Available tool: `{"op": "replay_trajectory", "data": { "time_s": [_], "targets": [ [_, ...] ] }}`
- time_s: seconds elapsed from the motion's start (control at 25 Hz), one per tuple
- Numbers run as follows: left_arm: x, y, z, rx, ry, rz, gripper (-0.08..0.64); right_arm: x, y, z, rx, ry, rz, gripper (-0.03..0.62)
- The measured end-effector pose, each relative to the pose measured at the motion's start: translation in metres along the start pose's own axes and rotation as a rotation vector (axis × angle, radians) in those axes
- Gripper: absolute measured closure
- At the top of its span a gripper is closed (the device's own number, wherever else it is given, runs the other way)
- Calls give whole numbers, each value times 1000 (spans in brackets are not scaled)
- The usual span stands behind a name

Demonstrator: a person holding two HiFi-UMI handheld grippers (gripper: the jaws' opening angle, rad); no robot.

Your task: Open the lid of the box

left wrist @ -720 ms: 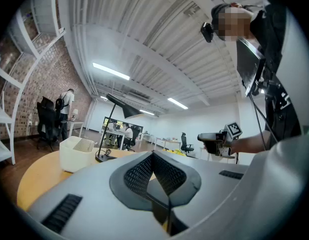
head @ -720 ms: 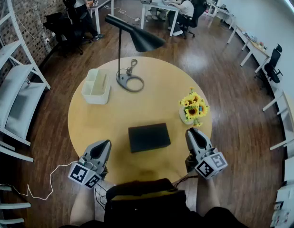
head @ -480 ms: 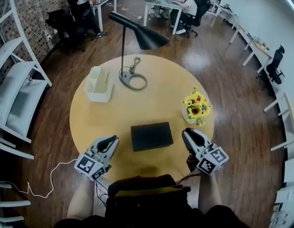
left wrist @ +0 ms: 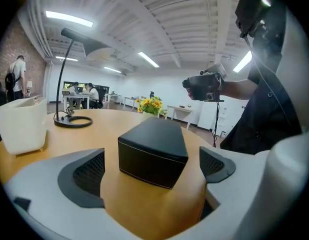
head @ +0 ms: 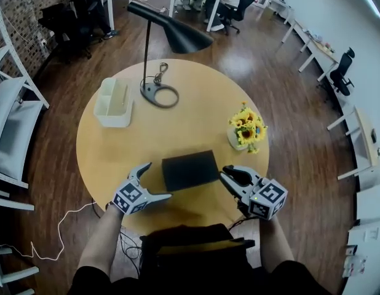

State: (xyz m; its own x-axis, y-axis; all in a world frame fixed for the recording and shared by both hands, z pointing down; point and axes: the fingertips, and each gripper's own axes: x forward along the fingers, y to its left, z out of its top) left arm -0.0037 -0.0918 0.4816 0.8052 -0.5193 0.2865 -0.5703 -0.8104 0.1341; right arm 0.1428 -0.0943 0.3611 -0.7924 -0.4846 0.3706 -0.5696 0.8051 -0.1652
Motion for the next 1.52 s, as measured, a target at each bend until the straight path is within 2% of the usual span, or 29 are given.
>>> {"op": "replay_trajectory", "data": {
  "time_s": [0.12, 0.28, 0.52, 0.56, 0.64, 0.8, 0.88, 1.04, 1.16, 1.2, 1.28, 1.36, 1.52],
  "targets": [
    [10, 7, -11, 44, 20, -24, -29, 8, 3, -19, -34, 86, 3, 514],
    [19, 0, -28, 82, 62, -128, -48, 22, 11, -41, -33, 190, -10, 514],
    [27, 1, -17, 126, -8, -208, -54, 47, 12, -52, -103, 277, -29, 514],
    [28, 0, -17, 132, -19, -221, -54, 51, 13, -54, -118, 289, -43, 499],
    [28, -2, -17, 128, -37, -244, -54, 58, 15, -61, -156, 324, -66, 427],
    [32, -8, -20, 118, -57, -290, -55, 69, 17, -77, -284, 431, -67, 423],
    [36, -10, -21, 128, -64, -302, -55, 77, 18, -86, -343, 491, -40, 344],
    [37, -10, -20, 124, -85, -305, -55, 94, 32, -92, -409, 544, 19, 342],
    [38, -9, -21, 112, -86, -307, -55, 108, 44, -97, -560, 621, 113, 337],
    [38, -9, -22, 109, -83, -310, -55, 111, 47, -101, -617, 653, 150, 301],
    [38, -10, -23, 105, -74, -313, -55, 115, 50, -112, -703, 704, 219, 299],
    [38, -11, -24, 99, -62, -313, -54, 117, 49, -116, -742, 725, 253, 299],
    [40, -9, -24, 95, -38, -314, -54, 121, 46, -112, -756, 736, 260, 296]
  ]
}}
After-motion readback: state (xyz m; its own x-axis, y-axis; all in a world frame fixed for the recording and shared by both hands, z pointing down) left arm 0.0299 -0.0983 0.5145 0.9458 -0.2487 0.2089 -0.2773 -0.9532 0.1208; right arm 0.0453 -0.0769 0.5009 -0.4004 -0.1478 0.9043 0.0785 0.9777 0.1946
